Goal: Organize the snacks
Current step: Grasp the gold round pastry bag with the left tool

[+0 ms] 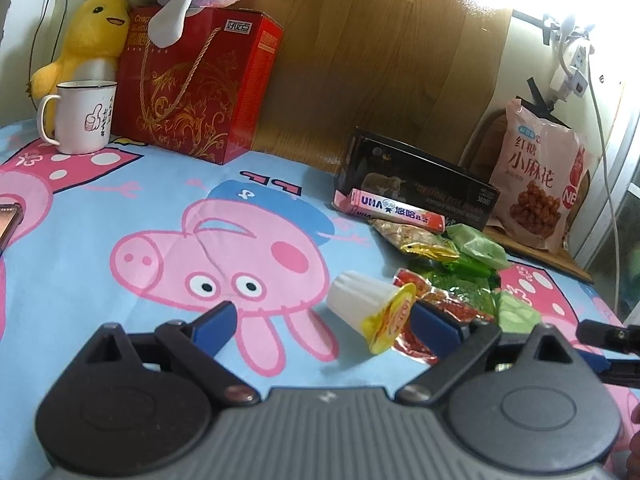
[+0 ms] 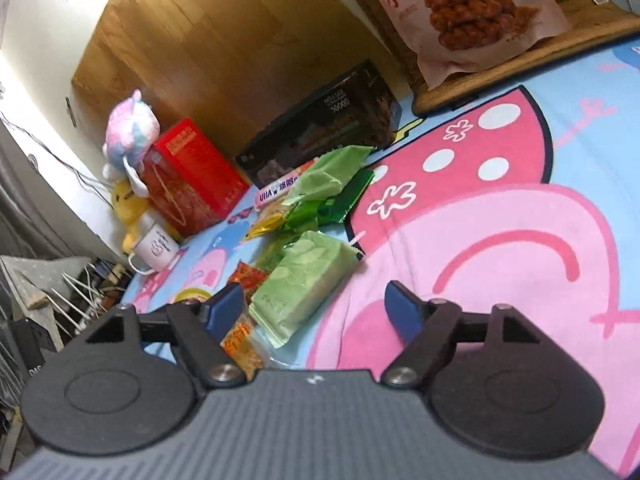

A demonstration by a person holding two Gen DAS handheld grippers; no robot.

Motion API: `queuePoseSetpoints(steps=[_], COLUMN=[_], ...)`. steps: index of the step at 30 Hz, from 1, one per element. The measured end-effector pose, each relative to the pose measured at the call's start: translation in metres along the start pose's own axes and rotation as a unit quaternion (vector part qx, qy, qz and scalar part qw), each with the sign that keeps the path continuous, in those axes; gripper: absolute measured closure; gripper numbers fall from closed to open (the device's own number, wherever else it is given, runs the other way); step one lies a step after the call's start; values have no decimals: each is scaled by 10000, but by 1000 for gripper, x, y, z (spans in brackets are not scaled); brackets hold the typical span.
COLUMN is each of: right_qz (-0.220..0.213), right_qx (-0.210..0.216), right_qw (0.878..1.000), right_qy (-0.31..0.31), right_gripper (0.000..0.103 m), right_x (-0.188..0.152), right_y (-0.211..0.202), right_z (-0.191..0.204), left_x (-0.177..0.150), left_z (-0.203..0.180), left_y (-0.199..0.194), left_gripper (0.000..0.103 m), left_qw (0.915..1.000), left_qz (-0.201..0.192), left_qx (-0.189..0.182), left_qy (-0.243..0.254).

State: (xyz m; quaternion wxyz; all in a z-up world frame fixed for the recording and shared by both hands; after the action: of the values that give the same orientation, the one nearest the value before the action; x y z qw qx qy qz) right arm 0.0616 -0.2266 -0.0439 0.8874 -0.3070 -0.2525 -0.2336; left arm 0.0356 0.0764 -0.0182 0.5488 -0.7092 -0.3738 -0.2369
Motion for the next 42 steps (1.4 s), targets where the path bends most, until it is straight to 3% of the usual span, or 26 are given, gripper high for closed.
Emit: queuePoseSetpoints(steps=[3, 6, 10, 15, 22, 29, 30, 34, 36, 38, 42], right_qz=[-94, -236, -354, -95, 451, 733, 750, 741, 738, 658, 527], right_qx=[35, 66, -92, -416, -432, -364, -396, -790, -833, -870, -1116], right_qw=[9999, 9997, 9974, 9891, 9682, 9609, 9580, 9334, 9277, 9277, 9337], right_qy=[66, 45, -623, -1407, -2423, -2644, -2740, -3420, -3562, -3571, -3361], right_gripper=[20, 11, 8, 8, 8, 8, 8, 8, 13, 30, 31], right_x=[-3, -4, -12, -33, -62, -71, -74, -88, -89, -84, -69], right_y=[-5, -14, -27, -28, -18, 4, 8, 20, 23, 23, 21], right_z=[-2, 4, 21, 33, 53, 59, 61, 73, 74, 73, 63], left_x=[1, 1, 0, -1, -10, -21, -24, -29, -32, -35, -33], left_z=[1, 2, 0, -7, -37, -71, -72, -73, -74, -74, -72], left_y=[0, 0, -4, -9, -21, -6, -2, 4, 4, 1, -5], left_gripper=[6, 6, 6, 7, 12, 16, 18, 42, 52, 52, 50], left_qw=[10000, 10000, 9998, 9993, 9903, 9814, 9805, 9772, 9716, 9689, 9678], left_qz=[9, -4, -82, -136, 185, 564, 667, 897, 1031, 1088, 1012], left_qx=[-31, -92, -170, -278, -1288, -1594, -1628, -1718, -1978, -2087, -2194], left_qy=[-27, -39, 32, 218, 485, 905, 871, 866, 785, 759, 701])
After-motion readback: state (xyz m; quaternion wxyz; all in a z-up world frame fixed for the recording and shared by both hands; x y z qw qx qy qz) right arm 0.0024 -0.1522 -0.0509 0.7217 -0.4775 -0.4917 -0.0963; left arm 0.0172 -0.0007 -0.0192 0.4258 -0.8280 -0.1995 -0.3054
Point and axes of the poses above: each gripper's, at about its wrist camera, not at the fingertips, and y roughly the way its jaws point, z to its left, x to its top, the point moved 5 cm from there along y, roughly the way its jaws point, and after that the axes turned 6 degrees about z, right-handed, at the moved point
